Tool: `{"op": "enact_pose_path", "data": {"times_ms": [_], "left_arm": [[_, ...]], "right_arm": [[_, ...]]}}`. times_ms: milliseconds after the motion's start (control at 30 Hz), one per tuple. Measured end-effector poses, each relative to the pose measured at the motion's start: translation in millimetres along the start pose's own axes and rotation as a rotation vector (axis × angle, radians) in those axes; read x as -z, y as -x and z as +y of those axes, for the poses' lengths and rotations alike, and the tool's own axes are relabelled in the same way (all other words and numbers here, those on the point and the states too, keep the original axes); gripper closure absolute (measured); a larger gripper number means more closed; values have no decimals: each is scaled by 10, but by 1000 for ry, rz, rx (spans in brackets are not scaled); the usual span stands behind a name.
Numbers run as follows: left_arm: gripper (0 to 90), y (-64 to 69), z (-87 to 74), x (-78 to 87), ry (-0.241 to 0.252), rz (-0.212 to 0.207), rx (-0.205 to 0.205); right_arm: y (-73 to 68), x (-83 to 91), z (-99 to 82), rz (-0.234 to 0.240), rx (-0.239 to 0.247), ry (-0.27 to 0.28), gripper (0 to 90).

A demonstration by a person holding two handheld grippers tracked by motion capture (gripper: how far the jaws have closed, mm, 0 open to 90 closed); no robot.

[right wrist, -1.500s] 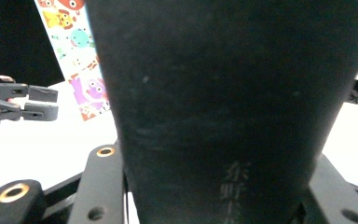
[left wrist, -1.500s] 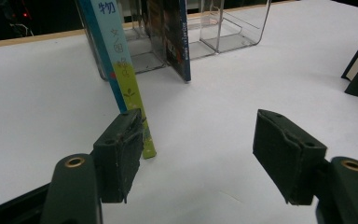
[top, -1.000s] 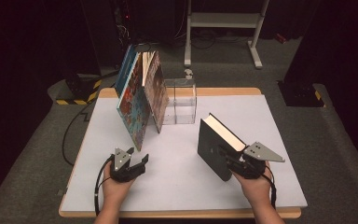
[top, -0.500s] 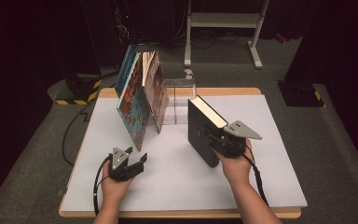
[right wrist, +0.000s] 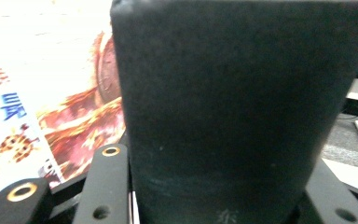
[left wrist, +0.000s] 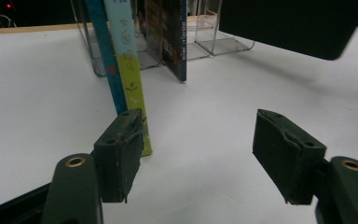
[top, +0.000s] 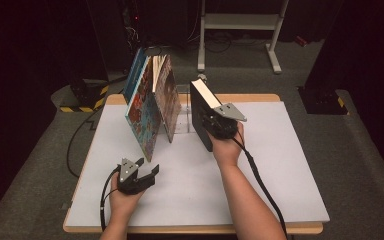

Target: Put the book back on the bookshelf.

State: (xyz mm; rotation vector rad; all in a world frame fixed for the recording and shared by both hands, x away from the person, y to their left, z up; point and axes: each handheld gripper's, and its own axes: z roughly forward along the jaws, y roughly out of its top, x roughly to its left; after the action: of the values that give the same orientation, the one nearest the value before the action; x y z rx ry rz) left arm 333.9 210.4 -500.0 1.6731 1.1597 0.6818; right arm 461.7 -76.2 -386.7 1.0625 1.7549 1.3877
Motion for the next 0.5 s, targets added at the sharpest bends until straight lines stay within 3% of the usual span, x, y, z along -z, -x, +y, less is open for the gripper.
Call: {"op": "enact_pose_path", "data": {"times_ms": [267,300,500], "left_arm": [[337,14,-11,-13,-6,4,-2],[337,15,-9,-16,-4,2,-1],[337,10,-5,-15,3,-19,17]], "right_arm": [[-5,-304,57,-28,-5,1,538],[3,-406,66,-32,-24,2,539],[-34,-616,77,-71,10,5,538]]}}
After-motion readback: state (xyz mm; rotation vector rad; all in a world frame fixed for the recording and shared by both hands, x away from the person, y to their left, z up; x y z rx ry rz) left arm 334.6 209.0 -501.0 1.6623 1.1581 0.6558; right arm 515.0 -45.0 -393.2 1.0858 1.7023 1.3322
